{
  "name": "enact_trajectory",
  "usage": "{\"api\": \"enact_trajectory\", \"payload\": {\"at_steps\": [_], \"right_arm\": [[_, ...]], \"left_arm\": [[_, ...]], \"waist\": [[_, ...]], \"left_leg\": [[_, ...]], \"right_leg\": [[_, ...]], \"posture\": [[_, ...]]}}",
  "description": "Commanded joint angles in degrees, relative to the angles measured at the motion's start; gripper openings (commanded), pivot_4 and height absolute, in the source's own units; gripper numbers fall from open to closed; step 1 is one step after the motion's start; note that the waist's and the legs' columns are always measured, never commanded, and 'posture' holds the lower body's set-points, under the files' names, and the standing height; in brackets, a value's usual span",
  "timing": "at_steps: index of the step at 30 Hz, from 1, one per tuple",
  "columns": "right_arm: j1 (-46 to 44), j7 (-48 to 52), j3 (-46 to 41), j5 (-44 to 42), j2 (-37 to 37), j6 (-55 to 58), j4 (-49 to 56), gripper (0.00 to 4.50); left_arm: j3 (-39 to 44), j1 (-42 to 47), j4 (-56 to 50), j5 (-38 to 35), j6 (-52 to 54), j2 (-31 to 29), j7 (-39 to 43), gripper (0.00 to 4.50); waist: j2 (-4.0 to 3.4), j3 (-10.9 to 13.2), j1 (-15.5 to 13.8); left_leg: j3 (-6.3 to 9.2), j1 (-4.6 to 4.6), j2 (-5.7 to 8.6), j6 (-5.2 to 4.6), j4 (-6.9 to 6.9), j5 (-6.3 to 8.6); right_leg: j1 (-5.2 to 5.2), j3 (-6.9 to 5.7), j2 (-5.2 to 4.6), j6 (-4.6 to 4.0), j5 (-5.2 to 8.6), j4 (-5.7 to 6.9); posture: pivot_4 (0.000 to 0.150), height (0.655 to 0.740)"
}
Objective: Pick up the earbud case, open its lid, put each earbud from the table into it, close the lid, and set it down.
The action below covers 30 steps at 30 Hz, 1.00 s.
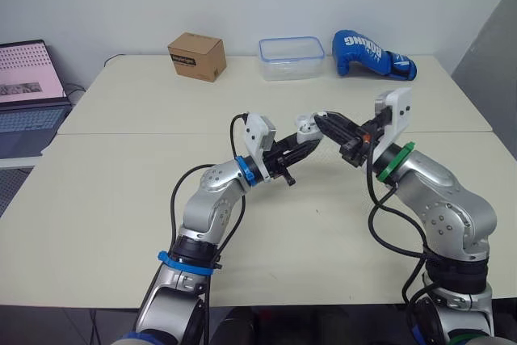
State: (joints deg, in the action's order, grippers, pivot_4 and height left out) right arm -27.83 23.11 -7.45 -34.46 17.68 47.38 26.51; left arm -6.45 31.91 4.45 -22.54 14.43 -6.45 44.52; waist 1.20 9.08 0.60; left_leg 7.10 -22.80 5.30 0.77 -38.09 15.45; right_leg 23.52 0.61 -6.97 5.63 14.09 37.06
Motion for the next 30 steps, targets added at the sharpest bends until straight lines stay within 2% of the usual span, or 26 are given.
{"api": "enact_trajectory", "payload": {"at_steps": [1, 11, 17, 23, 30], "right_arm": [[0.88, 0.06, 1.04, 1.37, 1.55, -1.87, 0.48, 0.38], [2.62, 0.55, 2.98, 3.73, 3.6, -4.29, -0.06, 0.38], [3.37, 0.7, 2.91, 2.85, 4.08, -3.49, 0.62, 2.46], [4.69, 0.86, 1.17, 1.97, 5.53, -2.86, 1.71, 2.46], [10.06, 3.99, -5.29, -4.26, 12.49, 1.05, 5.54, 2.46]], "left_arm": [[0.39, 1.53, -1.5, -0.5, -1.57, 0.59, 0.15, 0.74], [0.34, 1.68, -1.85, -0.99, -1.69, 0.78, 0.5, 0.74], [0.53, 1.92, -1.18, -0.88, -1.92, 0.67, 0.7, 0.74], [0.48, 1.93, -0.5, -0.41, -2.43, 0.74, 0.71, 0.74], [0.09, 1.05, -1.75, -0.9, -2.06, -1.1, 2.84, 0.74]], "waist": [[0.0, 0.0, 0.0], [0.0, 0.0, -0.01], [0.0, 0.0, -0.05], [0.0, 0.0, -0.11], [-0.01, 0.01, -0.37]], "left_leg": [[0.0, 0.0, 0.0, 0.0, 0.0, 0.0], [-0.01, 0.0, 0.01, 0.0, 0.0, 0.0], [-0.01, 0.0, 0.0, 0.0, 0.0, 0.0], [-0.01, 0.0, 0.0, 0.0, 0.0, 0.0], [-0.03, -0.02, 0.01, -0.01, 0.0, 0.01]], "right_leg": [[0.0, 0.0, 0.0, 0.0, 0.0, 0.0], [0.0, 0.01, 0.0, 0.0, 0.0, -0.01], [0.0, 0.01, 0.0, 0.0, 0.0, -0.01], [0.0, 0.01, 0.0, 0.0, 0.0, -0.01], [-0.02, 0.02, -0.02, 0.0, 0.0, -0.05]], "posture": [[0.15, 0.74], [0.15, 0.74], [0.15, 0.74], [0.15, 0.74], [0.15, 0.74]]}}
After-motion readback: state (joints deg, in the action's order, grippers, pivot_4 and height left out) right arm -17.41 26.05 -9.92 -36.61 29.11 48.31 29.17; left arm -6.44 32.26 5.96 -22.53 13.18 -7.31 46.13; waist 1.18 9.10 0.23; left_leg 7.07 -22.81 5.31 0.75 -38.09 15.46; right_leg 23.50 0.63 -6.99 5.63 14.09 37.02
